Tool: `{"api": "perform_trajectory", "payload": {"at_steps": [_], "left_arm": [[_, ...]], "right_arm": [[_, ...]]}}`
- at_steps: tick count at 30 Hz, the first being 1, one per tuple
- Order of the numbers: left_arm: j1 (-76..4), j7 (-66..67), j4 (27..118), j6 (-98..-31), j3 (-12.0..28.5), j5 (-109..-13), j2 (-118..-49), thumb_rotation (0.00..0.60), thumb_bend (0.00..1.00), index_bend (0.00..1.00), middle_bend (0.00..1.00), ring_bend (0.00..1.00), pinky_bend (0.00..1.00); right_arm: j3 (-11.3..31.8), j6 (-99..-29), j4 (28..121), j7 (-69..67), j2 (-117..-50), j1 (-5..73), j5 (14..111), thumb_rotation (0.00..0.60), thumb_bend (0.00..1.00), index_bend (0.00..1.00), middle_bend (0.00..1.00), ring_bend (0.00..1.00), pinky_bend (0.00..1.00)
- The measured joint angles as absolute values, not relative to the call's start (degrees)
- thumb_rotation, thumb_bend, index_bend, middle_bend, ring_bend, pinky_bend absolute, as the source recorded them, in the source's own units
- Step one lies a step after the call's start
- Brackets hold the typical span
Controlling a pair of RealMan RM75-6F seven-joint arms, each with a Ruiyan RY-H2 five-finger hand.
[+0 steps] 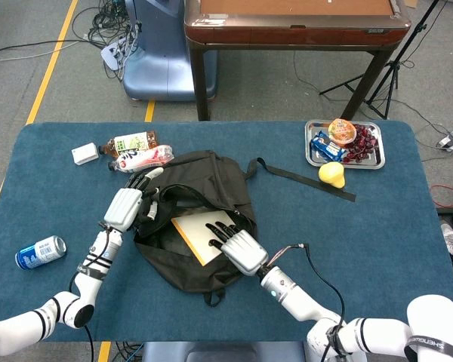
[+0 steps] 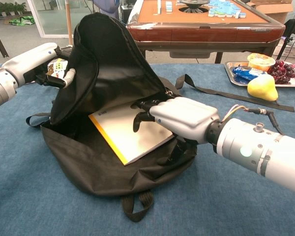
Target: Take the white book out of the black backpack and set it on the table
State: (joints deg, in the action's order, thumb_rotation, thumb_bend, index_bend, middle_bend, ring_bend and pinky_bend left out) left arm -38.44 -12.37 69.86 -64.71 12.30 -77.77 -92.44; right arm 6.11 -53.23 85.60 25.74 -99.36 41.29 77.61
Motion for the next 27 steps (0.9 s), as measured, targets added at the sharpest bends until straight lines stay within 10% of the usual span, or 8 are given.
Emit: {"api": "perform_trajectory", "payload": {"at_steps": [27], "left_arm": [[-38.48, -12.64, 68.85, -64.9, 12.38, -78.01, -93.27, 0.6, 0.61, 0.53, 0.11, 0.1, 0.02]], "right_arm": [[7.47, -51.07, 73.6, 26.41, -106.06, 44.84, 74.6, 0.6, 0.19, 0.28, 0.0, 0.04, 0.23]]}}
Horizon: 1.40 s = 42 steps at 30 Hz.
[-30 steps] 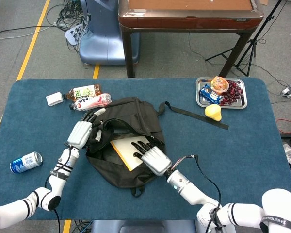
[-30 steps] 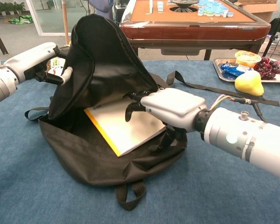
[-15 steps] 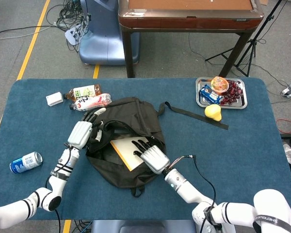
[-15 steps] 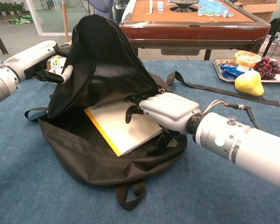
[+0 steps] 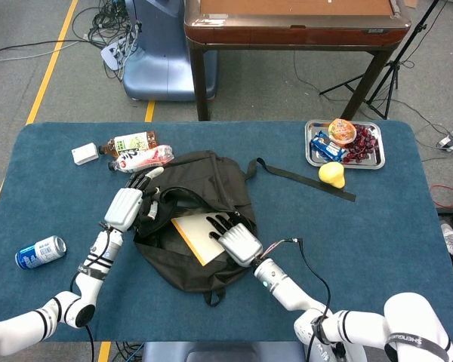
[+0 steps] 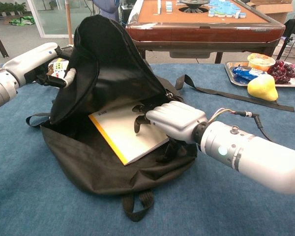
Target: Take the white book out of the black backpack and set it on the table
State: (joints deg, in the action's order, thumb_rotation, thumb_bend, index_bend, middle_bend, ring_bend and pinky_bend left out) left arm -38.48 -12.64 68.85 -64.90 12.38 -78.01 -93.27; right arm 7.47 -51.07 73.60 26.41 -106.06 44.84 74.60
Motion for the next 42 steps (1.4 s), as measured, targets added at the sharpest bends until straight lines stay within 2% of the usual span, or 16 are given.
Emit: {"api": "perform_trajectory", "payload": {"at_steps": [26, 42], "left_arm": [[-37.96, -13.16, 68.66, -65.15, 12.55, -77.78, -92.81, 0.6, 0.61, 0.53, 0.11, 0.09, 0.02], [-38.09, -13.37, 68.55, -65.14, 12.97, -77.68, -92.53, 0.6, 0.61, 0.53, 0.11, 0.09, 0.02]], "right_arm": [[9.22, -52.03, 62.11, 22.42, -112.97, 48.3, 77.03, 0.6, 0.21, 0.28, 0.0, 0.04, 0.23], [9.26, -56.72, 53.41, 15.64, -117.65, 49.32, 81.92, 0.6, 0.3, 0.28, 0.05, 0.04, 0.23]]}}
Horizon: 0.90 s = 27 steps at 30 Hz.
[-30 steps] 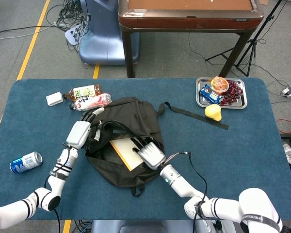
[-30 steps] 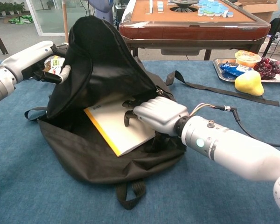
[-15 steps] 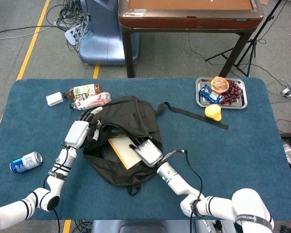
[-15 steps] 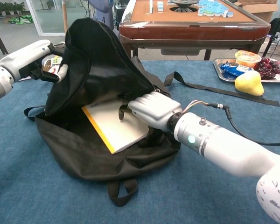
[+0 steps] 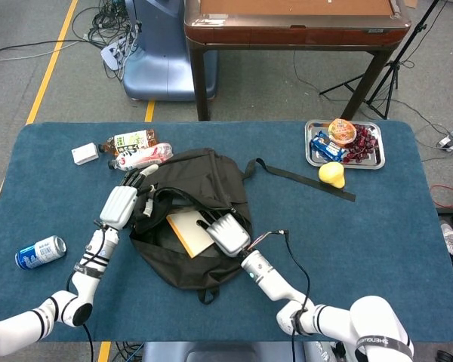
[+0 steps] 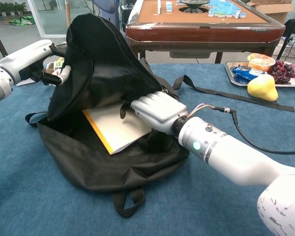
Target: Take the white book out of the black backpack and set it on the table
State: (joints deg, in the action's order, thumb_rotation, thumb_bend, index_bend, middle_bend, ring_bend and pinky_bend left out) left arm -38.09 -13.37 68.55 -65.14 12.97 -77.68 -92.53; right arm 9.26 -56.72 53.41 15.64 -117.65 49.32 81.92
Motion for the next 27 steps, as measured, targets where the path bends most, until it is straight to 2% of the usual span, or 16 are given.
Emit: {"api": "perform_trajectory", "payload": {"at_steps": [15, 21, 27], "left_arm": [[-38.18, -13.39, 68.83, -65.05, 13.35, -77.36, -92.15, 0.6, 0.61, 0.53, 0.11, 0.09, 0.02], [-38.23, -13.69, 68.73, -64.93, 13.34, -77.39, -92.05, 0.6, 0.61, 0.53, 0.11, 0.09, 0.02], [-38.37, -13.86, 68.46, -64.82, 13.36, -77.44, -92.09, 0.6, 0.61, 0.53, 0.11, 0.09, 0.02]], "right_arm": [[9.78, -59.62, 46.91, 10.0, -121.68, 50.58, 84.62, 0.6, 0.38, 0.29, 0.06, 0.05, 0.23], [10.46, -60.12, 46.0, 9.22, -122.52, 50.7, 84.48, 0.6, 0.38, 0.38, 0.1, 0.05, 0.23], [11.36, -60.96, 45.07, 8.58, -123.29, 50.89, 84.26, 0.6, 0.33, 0.46, 0.15, 0.06, 0.23]]}}
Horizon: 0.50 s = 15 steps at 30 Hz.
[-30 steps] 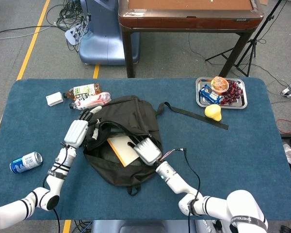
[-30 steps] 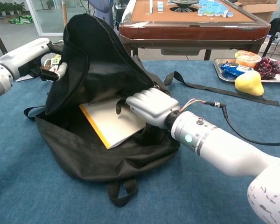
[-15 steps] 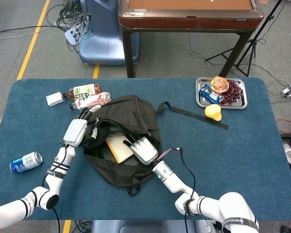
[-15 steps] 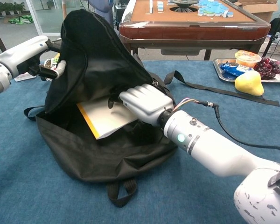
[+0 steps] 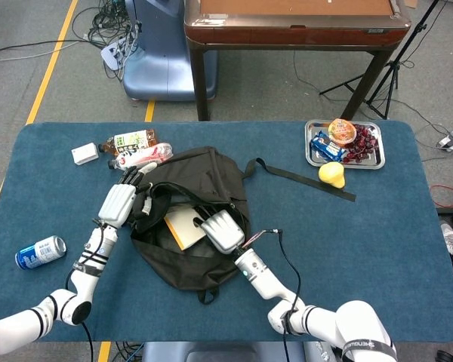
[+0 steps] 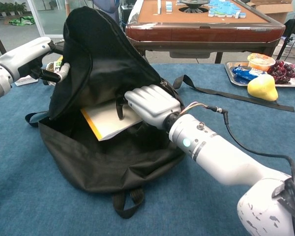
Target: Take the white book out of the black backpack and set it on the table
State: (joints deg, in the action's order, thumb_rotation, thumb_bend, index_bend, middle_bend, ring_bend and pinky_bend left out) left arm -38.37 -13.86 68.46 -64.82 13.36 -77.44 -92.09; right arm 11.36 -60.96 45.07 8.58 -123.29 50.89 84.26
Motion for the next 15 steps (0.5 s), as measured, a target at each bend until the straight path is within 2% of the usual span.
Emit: {"api": "perform_trajectory", "payload": {"at_steps": [11, 15], "left_arm": [[-38.62, -14.24, 68.0, -64.87, 13.62, -77.47, -92.16, 0.6, 0.61, 0.53, 0.11, 0.09, 0.02], [-38.73, -14.39, 67.93, -64.97, 13.75, -77.53, -92.11, 0.6, 0.61, 0.53, 0.11, 0.09, 0.02]], "right_arm": [[11.92, -62.17, 43.76, 7.73, -123.87, 51.16, 84.49, 0.6, 0.33, 0.61, 0.23, 0.09, 0.23], [12.16, -62.56, 43.38, 7.45, -124.04, 51.33, 84.56, 0.6, 0.34, 0.62, 0.24, 0.1, 0.23]]}}
